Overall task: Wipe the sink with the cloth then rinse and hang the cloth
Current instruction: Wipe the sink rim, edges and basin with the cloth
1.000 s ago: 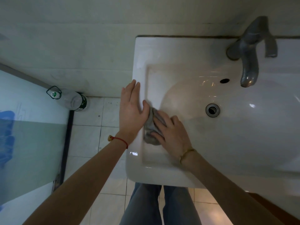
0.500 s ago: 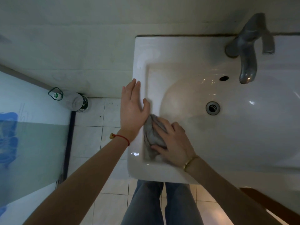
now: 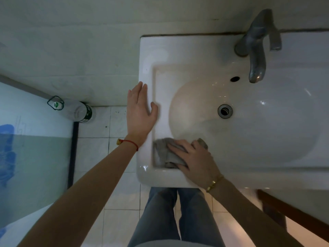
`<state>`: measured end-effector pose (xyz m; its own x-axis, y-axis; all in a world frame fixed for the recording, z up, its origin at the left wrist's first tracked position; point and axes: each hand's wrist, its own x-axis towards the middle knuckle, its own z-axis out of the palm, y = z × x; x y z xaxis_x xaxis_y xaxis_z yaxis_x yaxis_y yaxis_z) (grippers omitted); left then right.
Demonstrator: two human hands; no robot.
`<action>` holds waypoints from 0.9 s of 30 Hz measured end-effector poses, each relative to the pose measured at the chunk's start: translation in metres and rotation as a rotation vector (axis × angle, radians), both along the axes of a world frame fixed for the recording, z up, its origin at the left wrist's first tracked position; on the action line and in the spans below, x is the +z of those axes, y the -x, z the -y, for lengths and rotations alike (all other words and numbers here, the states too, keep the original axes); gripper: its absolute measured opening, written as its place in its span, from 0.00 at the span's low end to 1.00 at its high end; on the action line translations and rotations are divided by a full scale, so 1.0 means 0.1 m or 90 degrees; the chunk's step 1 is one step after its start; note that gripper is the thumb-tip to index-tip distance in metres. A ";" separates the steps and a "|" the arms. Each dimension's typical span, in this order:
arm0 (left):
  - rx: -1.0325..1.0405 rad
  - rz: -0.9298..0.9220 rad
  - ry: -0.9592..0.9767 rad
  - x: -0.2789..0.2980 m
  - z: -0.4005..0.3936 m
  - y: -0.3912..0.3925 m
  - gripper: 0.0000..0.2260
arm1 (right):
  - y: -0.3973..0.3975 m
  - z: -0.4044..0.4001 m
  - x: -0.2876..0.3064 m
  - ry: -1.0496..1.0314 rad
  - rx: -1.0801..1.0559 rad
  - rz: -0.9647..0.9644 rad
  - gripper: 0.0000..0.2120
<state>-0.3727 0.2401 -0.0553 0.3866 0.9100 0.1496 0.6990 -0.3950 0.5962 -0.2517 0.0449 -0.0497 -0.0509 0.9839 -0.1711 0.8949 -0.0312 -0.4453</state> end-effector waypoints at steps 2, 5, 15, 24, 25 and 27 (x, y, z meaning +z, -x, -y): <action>-0.002 -0.003 -0.002 -0.01 0.00 0.00 0.25 | -0.25 0.19 0.03 0.047 -0.054 0.026 0.19; 0.001 -0.003 -0.010 -0.01 0.00 -0.01 0.24 | -0.49 0.31 0.07 0.093 -0.150 0.065 0.15; -0.004 -0.017 -0.013 -0.01 0.00 0.00 0.24 | -0.07 0.24 0.17 0.052 -0.138 0.002 0.24; -0.006 -0.024 0.009 0.01 0.01 0.01 0.25 | 0.19 0.26 0.24 0.000 -0.223 0.045 0.20; -0.007 -0.027 0.010 0.00 0.01 0.01 0.25 | 0.26 0.28 0.25 -0.025 -0.210 0.036 0.20; -0.006 -0.018 0.021 0.01 0.01 0.02 0.24 | 0.20 0.42 0.24 -0.071 -0.178 0.024 0.19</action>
<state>-0.3743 0.2386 -0.0544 0.3982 0.9109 0.1083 0.7126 -0.3816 0.5887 -0.2712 0.0024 -0.0256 0.2292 0.9716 -0.0582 0.8741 -0.2318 -0.4270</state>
